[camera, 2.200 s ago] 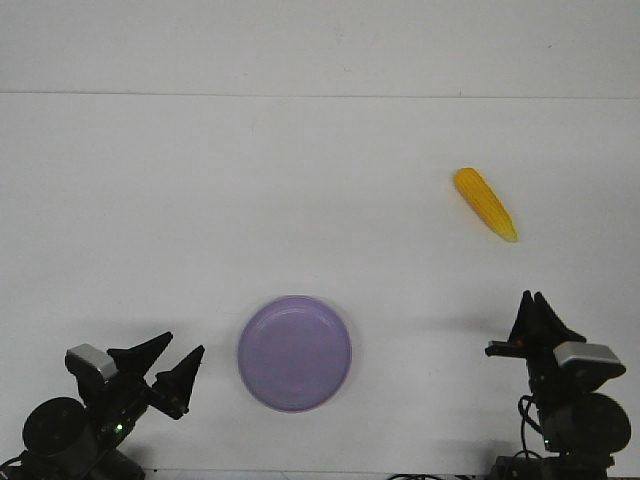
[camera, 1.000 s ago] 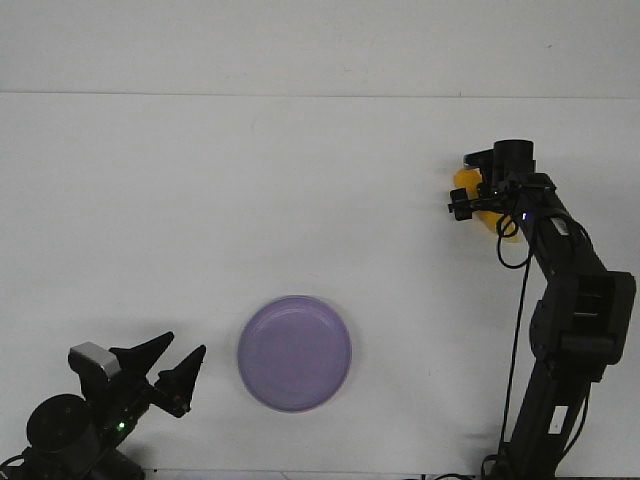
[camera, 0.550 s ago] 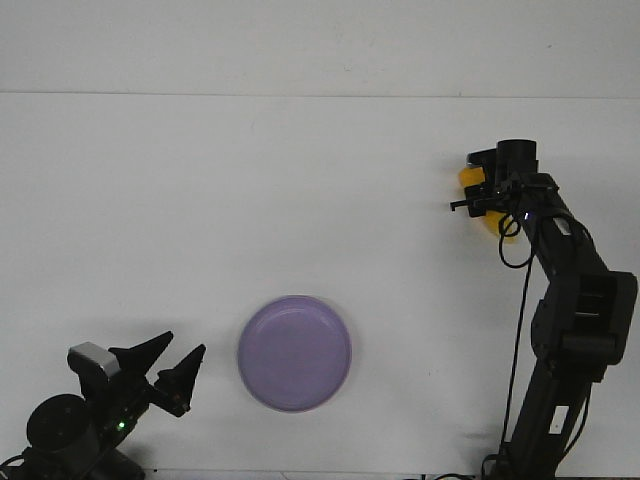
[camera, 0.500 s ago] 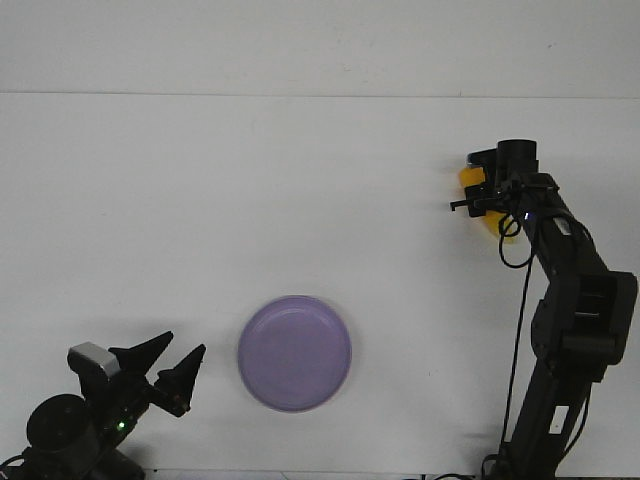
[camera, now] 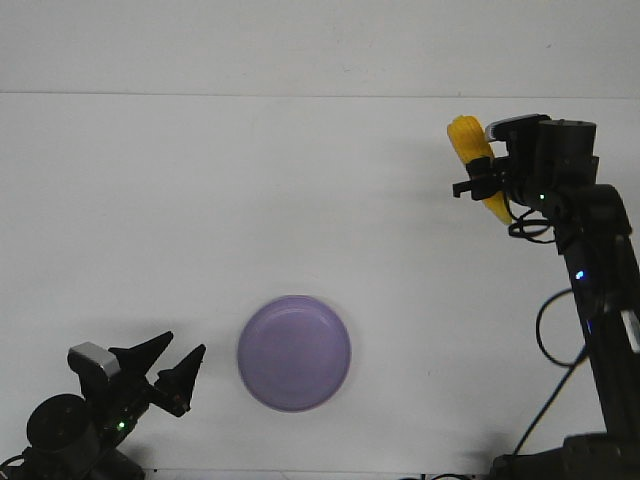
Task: Place corn on plate with both arms
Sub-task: 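Lift the corn with the right gripper and carry it over the plate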
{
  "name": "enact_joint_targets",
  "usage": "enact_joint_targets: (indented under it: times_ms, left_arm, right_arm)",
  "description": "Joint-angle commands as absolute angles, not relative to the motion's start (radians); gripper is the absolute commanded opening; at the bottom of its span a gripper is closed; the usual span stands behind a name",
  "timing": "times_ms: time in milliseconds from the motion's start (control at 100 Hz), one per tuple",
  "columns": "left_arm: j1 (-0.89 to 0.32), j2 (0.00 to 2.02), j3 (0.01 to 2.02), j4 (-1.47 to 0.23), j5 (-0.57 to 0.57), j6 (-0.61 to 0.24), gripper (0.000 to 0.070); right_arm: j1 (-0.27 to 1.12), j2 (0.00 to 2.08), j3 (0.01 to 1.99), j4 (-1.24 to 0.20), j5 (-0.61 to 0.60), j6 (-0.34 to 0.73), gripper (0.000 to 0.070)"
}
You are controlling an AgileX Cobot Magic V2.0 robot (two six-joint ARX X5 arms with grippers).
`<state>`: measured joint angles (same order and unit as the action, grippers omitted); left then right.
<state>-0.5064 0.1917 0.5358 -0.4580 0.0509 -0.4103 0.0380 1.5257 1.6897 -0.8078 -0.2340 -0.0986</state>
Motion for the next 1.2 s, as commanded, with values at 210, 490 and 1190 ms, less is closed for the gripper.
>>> enact_joint_targets:
  times_ms: [210,490,1190]
  left_arm:
    - [-0.511,0.196,0.548,-0.451,0.048,-0.412,0.0463]
    - [-0.511,0.196,0.548,-0.450,0.048,-0.411,0.0463]
    - [-0.511,0.196,0.547,-0.449,0.048,-0.411,0.0463]
  right_arm:
    - [0.381,1.274,1.529,-0.859,-0.233,-0.001,0.0136]
    - [0.807,1.227,1.124,-0.587,-0.107,0.157,0.0136]
    - [1.036,1.541,0.963,-0.255,0.004,0.212,0.0486]
